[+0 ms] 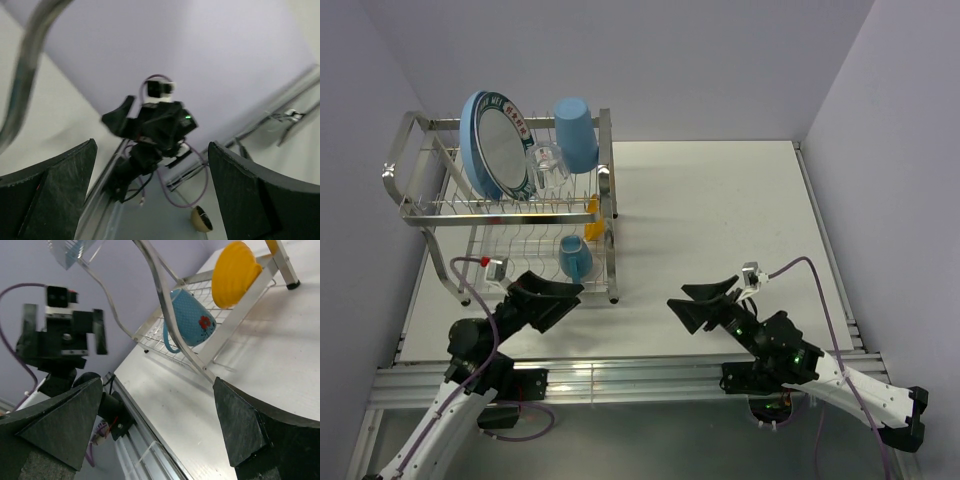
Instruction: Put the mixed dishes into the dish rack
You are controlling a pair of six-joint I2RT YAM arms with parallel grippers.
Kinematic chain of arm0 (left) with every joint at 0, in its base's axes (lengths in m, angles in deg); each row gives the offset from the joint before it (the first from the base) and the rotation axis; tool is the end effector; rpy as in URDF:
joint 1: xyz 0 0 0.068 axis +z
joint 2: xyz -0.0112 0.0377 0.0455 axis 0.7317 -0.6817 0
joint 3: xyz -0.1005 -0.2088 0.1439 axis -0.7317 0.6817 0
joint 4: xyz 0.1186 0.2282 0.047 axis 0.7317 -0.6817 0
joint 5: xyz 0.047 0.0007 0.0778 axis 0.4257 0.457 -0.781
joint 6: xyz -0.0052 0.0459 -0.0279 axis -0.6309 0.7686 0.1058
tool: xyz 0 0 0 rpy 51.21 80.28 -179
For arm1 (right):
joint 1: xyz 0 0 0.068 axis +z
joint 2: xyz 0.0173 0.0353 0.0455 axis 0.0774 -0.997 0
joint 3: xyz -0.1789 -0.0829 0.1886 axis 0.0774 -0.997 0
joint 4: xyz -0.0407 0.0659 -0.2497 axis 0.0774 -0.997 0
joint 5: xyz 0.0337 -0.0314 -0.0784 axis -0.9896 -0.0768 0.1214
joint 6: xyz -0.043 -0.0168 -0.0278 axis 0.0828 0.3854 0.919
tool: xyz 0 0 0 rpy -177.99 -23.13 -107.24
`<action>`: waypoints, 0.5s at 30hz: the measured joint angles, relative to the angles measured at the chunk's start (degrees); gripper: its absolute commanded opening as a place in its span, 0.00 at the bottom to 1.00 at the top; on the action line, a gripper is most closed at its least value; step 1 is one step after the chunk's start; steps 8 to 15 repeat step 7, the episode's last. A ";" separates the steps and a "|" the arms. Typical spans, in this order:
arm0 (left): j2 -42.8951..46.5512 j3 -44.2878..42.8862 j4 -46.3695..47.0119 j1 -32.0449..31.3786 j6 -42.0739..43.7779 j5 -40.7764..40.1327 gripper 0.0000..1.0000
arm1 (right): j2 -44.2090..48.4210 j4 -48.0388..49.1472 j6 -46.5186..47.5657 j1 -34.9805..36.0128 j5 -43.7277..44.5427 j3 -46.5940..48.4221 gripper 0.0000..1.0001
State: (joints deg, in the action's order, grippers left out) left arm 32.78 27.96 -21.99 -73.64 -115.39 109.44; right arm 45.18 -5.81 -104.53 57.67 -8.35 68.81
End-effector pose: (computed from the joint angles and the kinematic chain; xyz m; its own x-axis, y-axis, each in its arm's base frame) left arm 0.0788 -0.0589 0.2207 -0.6322 -0.5980 -0.4926 0.5852 0.0482 -0.8095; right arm 0.0566 0.0889 0.2056 -0.3796 0.5367 -0.7536 -0.6513 0.4235 0.6297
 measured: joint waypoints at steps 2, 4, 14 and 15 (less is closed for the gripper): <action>0.02 0.00 6.71 0.00 -3.04 0.50 0.99 | 0.00 -1.03 -0.44 0.00 0.50 0.00 1.00; 0.04 -0.02 13.53 0.00 -6.27 0.57 0.99 | 0.00 -1.86 -0.55 0.00 0.87 0.00 1.00; 0.04 -0.02 19.58 0.00 -8.48 0.85 0.99 | 0.00 -2.51 -0.72 0.00 1.42 0.00 1.00; 0.04 -0.02 19.58 0.00 -8.48 0.85 0.99 | 0.00 -2.51 -0.72 0.00 1.42 0.00 1.00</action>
